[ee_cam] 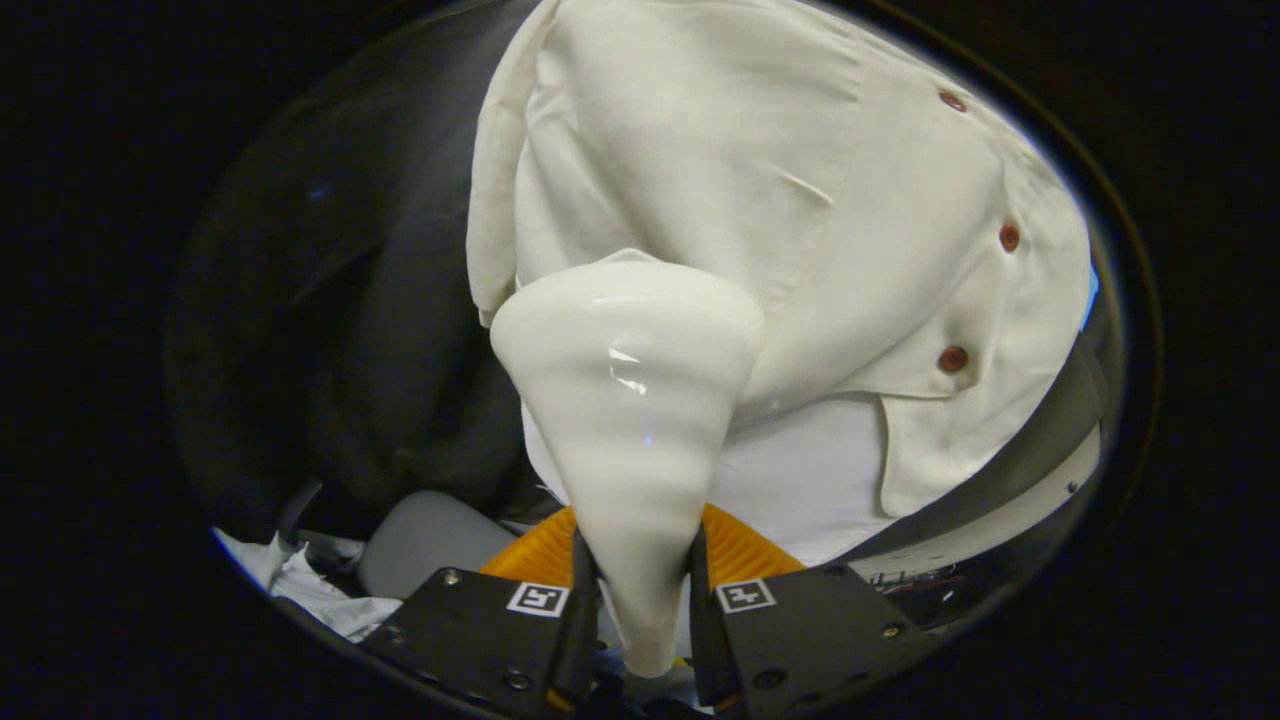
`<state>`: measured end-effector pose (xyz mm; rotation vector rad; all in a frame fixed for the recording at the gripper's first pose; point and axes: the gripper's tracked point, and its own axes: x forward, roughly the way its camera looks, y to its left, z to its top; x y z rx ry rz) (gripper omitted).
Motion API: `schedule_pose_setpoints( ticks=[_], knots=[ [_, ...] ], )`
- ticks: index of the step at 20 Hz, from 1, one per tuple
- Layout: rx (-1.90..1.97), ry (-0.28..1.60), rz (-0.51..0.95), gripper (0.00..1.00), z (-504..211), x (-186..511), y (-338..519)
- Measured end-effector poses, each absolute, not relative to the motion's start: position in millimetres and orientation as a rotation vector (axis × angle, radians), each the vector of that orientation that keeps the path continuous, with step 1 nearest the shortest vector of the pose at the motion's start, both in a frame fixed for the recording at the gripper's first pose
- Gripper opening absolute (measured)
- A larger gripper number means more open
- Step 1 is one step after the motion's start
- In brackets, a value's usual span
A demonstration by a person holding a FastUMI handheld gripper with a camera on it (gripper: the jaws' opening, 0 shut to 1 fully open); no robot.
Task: Iron the clothes twice with a garment steamer, once on the left side and once on the right side.
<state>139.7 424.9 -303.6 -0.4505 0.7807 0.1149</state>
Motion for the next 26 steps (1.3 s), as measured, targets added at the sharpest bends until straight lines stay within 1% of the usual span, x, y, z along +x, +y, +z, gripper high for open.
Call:
schedule_pose_setpoints(
  ticks=[7,15,20,23,26],
  knots=[
    [-0.412,0.722,0.187,0.38,-291,145,435],
    [-0.317,0.564,0.26,0.37,-258,157,454],
    [-0.329,0.408,0.236,0.37,-221,182,444],
    [-0.281,0.343,0.173,0.37,-195,203,430],
    [-0.211,0.304,0.079,0.37,-155,206,407]
  ],
)
